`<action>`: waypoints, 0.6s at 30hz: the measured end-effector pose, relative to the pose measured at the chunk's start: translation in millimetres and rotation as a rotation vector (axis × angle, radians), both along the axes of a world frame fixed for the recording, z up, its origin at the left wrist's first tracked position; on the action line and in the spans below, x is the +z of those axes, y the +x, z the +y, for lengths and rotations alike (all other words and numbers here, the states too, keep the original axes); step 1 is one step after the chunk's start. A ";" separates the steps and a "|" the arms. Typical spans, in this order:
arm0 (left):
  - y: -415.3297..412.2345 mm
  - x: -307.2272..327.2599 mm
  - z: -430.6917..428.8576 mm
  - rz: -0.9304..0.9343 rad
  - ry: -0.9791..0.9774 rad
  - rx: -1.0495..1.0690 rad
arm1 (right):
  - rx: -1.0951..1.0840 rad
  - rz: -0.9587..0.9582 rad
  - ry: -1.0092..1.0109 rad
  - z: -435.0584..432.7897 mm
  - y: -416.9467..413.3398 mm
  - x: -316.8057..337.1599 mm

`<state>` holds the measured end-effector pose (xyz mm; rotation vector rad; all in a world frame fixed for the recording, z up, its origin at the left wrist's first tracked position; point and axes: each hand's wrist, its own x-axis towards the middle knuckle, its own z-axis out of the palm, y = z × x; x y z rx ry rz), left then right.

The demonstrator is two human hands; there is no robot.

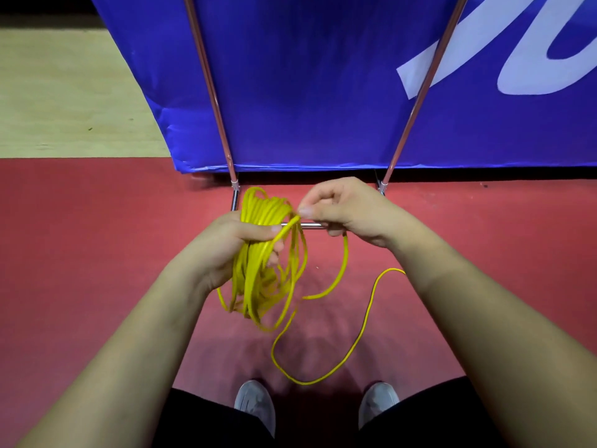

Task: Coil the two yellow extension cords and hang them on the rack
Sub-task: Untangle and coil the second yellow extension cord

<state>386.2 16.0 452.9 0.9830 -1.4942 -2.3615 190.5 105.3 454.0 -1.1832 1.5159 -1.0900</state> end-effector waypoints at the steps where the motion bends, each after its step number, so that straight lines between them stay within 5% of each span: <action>1: 0.6 1.5 -2.6 0.043 0.070 0.014 | -0.026 -0.048 0.014 1.2 -7.5 -9.5; 6: -1.5 1.2 -7.5 0.176 0.347 0.104 | 0.027 -0.085 0.219 24.9 -35.5 -59.0; 11: -1.2 2.8 -3.3 0.002 0.100 0.000 | -0.184 -0.165 0.058 19.2 -33.7 -59.3; 14: 0.7 -0.4 -0.3 -0.083 0.059 -0.056 | -0.214 0.016 -0.025 14.4 -33.4 -33.5; 18: -1.8 -4.7 2.6 -0.057 0.132 -0.032 | 0.046 0.354 -0.013 15.6 -10.1 -4.7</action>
